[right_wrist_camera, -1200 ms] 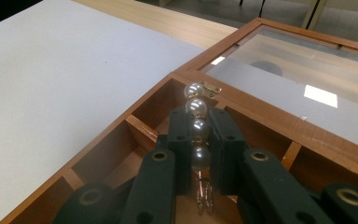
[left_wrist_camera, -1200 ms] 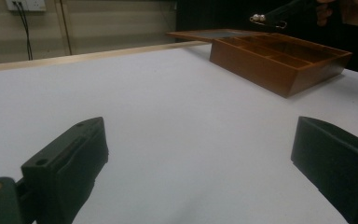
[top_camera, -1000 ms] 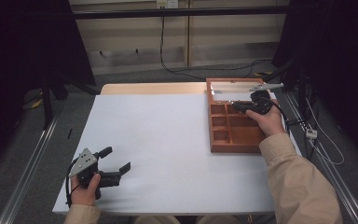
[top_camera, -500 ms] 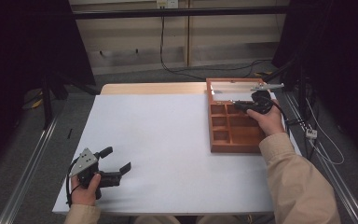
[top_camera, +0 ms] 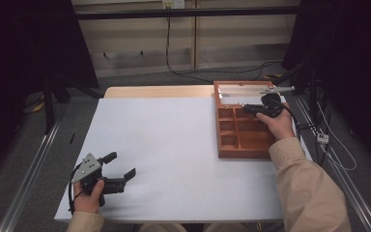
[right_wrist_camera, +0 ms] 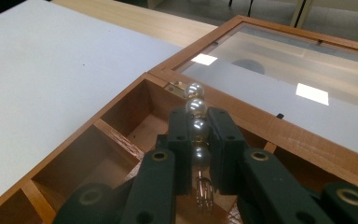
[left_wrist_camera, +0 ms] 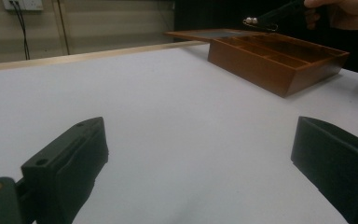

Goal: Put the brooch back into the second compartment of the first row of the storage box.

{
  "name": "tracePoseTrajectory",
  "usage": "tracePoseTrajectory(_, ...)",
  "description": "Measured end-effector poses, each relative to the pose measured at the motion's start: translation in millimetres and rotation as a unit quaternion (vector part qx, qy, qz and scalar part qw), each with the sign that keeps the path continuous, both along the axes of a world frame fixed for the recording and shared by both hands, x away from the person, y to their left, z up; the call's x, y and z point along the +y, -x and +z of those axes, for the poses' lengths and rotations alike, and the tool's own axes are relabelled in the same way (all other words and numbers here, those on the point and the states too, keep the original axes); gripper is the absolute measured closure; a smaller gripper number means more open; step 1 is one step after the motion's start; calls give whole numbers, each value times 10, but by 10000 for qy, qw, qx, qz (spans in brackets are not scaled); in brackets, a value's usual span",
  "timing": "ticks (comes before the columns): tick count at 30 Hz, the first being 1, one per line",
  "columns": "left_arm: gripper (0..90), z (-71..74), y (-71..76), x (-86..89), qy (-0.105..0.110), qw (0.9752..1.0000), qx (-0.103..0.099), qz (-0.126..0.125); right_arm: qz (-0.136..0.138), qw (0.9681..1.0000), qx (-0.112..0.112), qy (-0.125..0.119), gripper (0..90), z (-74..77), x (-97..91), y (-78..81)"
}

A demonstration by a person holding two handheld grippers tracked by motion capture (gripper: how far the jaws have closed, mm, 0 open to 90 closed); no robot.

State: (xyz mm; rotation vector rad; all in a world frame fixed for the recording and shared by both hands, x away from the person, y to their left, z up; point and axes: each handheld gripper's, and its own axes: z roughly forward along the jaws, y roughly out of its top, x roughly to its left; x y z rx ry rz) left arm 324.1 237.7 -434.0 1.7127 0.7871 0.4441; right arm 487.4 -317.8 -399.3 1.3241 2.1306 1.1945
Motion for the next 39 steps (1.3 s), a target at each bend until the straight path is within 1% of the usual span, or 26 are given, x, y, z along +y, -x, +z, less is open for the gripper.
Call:
tracePoseTrajectory(3,35,-1,-1,-2,-9,10000,1,-5,-2,10000,-37,4,805,26,1,-12)
tracePoseTrajectory(5,35,-1,-1,-1,-4,10000,2,1,-6,10000,-25,57,805,40,1,-21)
tracePoseTrajectory(9,35,1,0,3,-6,10000,-3,2,-51,10000,-35,37,805,43,-20,-37)
tracePoseTrajectory(17,35,2,-1,8,-4,10000,-9,-1,-91,9999,0,83,805,2,-35,-59)
tracePoseTrajectory(20,35,1,0,4,34,10000,0,9,-66,9999,10,88,805,-20,-24,-71)
tracePoseTrajectory(39,35,1,0,11,44,10000,3,12,39,9997,82,211,804,-130,47,-115)
